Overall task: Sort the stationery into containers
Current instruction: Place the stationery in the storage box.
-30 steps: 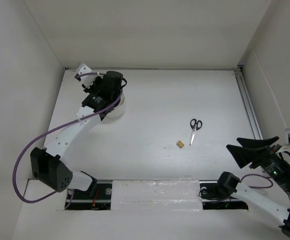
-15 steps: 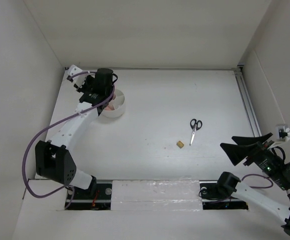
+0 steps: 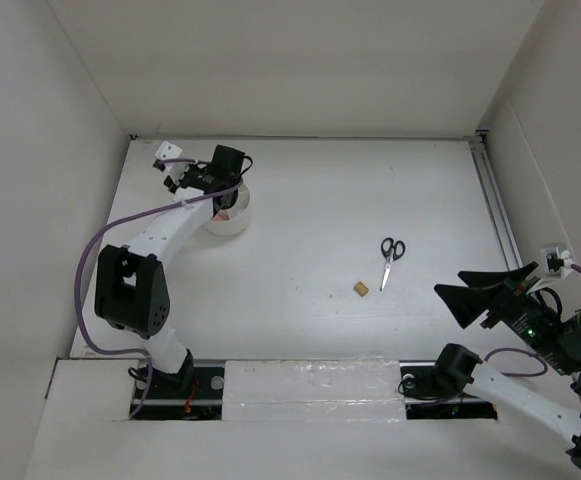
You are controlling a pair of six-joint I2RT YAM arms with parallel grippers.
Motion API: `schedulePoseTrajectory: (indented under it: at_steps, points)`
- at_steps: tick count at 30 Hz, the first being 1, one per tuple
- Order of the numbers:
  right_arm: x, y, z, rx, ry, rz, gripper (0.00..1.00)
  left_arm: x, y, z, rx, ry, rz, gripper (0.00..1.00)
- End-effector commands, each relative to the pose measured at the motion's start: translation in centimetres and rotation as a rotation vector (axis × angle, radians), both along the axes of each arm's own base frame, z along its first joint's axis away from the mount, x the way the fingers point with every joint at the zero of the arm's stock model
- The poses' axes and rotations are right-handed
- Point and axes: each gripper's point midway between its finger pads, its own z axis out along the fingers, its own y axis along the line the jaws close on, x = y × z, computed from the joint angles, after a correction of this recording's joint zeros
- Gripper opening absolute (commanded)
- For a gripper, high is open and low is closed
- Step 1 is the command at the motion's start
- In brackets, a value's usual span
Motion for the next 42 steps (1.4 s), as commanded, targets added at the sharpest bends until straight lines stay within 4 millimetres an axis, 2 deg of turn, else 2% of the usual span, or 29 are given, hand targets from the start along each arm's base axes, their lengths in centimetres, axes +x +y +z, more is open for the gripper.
schedulePoseTrajectory:
  at_steps: [1,2,4,13,17,21,24,25,27,28,32,33,35,42]
  points:
    - [-0.4,-0.1,1.6,0.046,-0.046,0.019,0.95,-1.1,0.8,1.6,0.010,-0.105,0.112,0.00]
    - [-0.4,-0.1,1.6,0.046,-0.046,0.019,0.95,-1.2,0.9,1.9,0.010,-0.122,0.126,0.00]
    - [-0.4,-0.1,1.6,0.046,-0.046,0.019,0.95,-1.4,0.7,0.8,0.009,-0.098,0.140,0.00]
    - [-0.5,-0.3,1.7,0.053,-0.052,0.019,0.95,-1.7,0.7,-0.6,0.032,-0.089,0.209,0.00]
    - [-0.5,-0.3,1.7,0.053,-0.052,0.019,0.95,-1.7,0.7,-0.3,0.021,-0.106,0.216,0.00]
    - [-0.5,-0.3,1.7,0.053,-0.052,0.019,0.95,-1.8,0.6,0.9,0.006,-0.121,0.193,0.00]
    - [-0.5,-0.3,1.7,0.053,-0.052,0.019,0.95,-1.5,1.0,1.1,-0.016,-0.116,0.165,0.00]
    - [-0.5,-0.3,1.7,0.053,-0.052,0.019,0.95,-1.1,1.1,2.2,-0.050,-0.174,0.162,0.00]
    - [-0.5,-0.3,1.7,0.053,-0.052,0.019,0.95,-1.1,1.4,2.1,-0.053,-0.172,0.150,0.00]
    - [-0.5,-0.3,1.7,0.053,-0.052,0.019,0.95,-0.7,1.3,2.7,-0.056,-0.191,0.139,0.00]
    - [-0.5,-0.3,1.7,0.053,-0.052,0.019,0.95,-0.2,1.2,2.8,-0.034,-0.167,0.139,0.00]
    - [-0.5,-0.3,1.7,0.053,-0.052,0.019,0.95,0.1,1.1,3.5,-0.039,-0.190,0.149,0.00]
    - [-0.4,-0.1,1.6,0.046,-0.046,0.019,0.95,0.6,1.0,2.8,-0.030,-0.167,0.152,0.00]
    - [-0.4,-0.1,1.6,0.046,-0.046,0.019,0.95,0.1,1.3,1.9,-0.022,-0.154,0.171,0.00]
